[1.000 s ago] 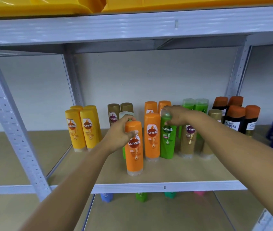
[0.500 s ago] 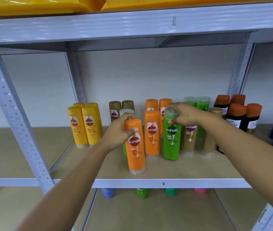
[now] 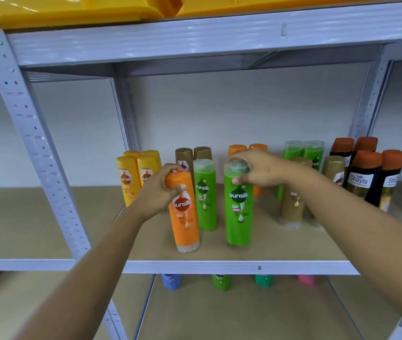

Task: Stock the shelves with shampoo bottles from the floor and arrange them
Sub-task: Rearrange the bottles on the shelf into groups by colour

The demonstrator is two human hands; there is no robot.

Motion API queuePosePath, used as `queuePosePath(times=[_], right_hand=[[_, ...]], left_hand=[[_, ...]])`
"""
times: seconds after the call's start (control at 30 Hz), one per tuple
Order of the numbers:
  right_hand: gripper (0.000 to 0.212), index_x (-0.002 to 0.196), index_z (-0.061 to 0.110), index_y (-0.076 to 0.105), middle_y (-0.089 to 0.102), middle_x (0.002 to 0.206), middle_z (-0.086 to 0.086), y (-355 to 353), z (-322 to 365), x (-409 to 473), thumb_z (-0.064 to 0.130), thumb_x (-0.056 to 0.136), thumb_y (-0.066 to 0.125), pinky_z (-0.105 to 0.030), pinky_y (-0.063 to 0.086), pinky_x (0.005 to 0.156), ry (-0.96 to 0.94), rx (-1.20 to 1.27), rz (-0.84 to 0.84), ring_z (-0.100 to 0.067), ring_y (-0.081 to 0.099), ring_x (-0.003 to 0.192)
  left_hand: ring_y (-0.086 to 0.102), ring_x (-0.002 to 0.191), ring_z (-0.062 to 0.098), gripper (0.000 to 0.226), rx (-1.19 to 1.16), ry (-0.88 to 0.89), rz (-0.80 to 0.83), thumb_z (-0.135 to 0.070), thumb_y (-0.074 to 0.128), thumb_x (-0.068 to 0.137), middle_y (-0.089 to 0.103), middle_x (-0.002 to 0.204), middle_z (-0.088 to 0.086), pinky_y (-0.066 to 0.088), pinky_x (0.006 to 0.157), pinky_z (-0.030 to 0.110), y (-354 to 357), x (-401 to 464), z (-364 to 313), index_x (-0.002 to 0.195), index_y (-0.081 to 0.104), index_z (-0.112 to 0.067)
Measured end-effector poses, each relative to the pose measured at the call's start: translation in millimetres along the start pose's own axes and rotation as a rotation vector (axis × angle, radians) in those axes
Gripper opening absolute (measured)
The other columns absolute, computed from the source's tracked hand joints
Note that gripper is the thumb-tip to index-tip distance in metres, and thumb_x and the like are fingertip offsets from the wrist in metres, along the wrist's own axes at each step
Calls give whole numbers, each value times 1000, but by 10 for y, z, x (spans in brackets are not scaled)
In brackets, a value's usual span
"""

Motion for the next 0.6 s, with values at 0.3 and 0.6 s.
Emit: queuePosePath(times=[0.3, 0.6], right_hand=[[63, 141, 20, 42, 45, 144, -6, 467, 750, 579, 30, 85, 70, -24, 35, 91, -58, 93, 17, -25, 45, 128], [54, 134, 20, 49, 50, 137, -8, 855, 926, 1196, 23, 84, 71, -25, 36, 92, 0, 74, 35, -27, 47, 125]], left_hand=[[57, 104, 17, 35, -13, -32, -42, -21, 66, 88, 55, 117, -5, 51, 80, 30, -452, -66, 429, 119, 52, -28], [60, 102, 15, 36, -154, -34, -28, -18, 65, 89, 58, 118, -3, 53, 79, 26, -567, -19, 664, 122, 53, -26]])
Point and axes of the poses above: each hand's wrist, its own x-axis towards the middle knuckle, its own y-axis out of the palm, z = x × y, the point moved 6 cm from there along x, towards the middle knuckle
